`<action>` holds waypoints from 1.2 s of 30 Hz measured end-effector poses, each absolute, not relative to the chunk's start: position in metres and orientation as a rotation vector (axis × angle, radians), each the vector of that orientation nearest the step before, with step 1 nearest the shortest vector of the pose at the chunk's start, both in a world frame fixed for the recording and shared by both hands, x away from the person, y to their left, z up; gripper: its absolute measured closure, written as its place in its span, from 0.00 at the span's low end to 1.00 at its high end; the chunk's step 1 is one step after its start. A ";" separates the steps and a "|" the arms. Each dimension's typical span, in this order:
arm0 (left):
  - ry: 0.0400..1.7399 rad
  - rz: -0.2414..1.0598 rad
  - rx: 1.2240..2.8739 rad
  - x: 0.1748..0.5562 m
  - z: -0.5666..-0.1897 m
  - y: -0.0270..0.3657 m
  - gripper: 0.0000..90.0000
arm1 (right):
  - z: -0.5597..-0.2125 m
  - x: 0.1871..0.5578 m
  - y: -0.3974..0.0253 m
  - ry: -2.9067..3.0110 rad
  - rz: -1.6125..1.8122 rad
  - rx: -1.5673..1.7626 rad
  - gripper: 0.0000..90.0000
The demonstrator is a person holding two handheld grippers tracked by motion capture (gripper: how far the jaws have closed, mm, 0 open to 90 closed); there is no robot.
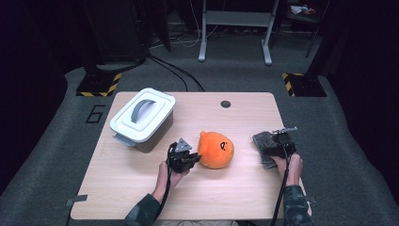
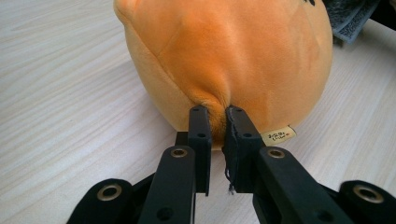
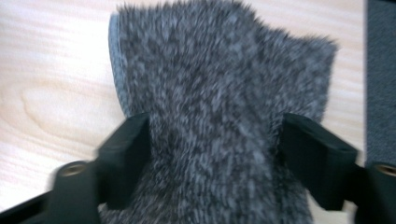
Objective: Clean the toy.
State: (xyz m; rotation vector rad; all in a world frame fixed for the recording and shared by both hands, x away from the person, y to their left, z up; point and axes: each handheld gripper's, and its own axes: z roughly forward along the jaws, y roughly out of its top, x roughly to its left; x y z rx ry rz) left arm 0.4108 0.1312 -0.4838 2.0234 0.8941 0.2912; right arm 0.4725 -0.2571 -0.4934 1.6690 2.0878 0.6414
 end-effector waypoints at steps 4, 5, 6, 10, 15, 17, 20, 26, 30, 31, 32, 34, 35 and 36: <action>0.892 0.293 2.021 0.410 -0.484 0.131 0.91 | -0.499 0.473 -0.259 2.101 0.645 1.698 0.39; 0.891 0.295 2.020 0.410 -0.484 0.131 0.91 | -0.500 0.473 -0.260 2.096 0.651 1.689 0.42; 0.889 0.296 2.017 0.410 -0.484 0.131 0.91 | -0.500 0.473 -0.261 2.102 0.661 1.675 0.45; 0.896 0.295 2.011 0.410 -0.484 0.131 0.91 | -0.501 0.470 -0.262 2.082 0.706 1.692 0.62; 0.889 0.304 2.004 0.409 -0.483 0.129 0.91 | -0.502 0.466 -0.260 2.080 0.751 1.672 0.77; 0.885 0.306 2.003 0.408 -0.482 0.128 0.91 | -0.504 0.465 -0.261 2.079 0.765 1.645 0.80; 0.886 0.307 1.998 0.408 -0.483 0.128 0.91 | -0.503 0.463 -0.261 2.068 0.782 1.646 0.82; 0.888 0.298 1.987 0.409 -0.481 0.128 0.91 | -0.494 0.457 -0.262 2.027 0.856 1.651 0.83; 0.882 0.307 1.991 0.407 -0.480 0.126 0.91 | -0.483 0.452 -0.262 2.033 0.905 1.605 0.83; 0.876 0.312 1.996 0.408 -0.480 0.126 0.91 | -0.481 0.451 -0.260 2.026 0.920 1.611 0.83; 0.878 0.315 1.996 0.407 -0.480 0.126 0.91 | -0.478 0.450 -0.260 2.035 0.929 1.595 0.83; 0.877 0.314 1.996 0.407 -0.479 0.126 0.91 | -0.471 0.448 -0.257 2.034 0.950 1.579 0.83; 0.877 0.310 1.997 0.407 -0.479 0.126 0.91 | -0.467 0.447 -0.254 2.039 0.948 1.571 0.83; 0.875 0.307 1.994 0.408 -0.479 0.126 0.91 | -0.464 0.446 -0.252 2.046 0.956 1.561 0.83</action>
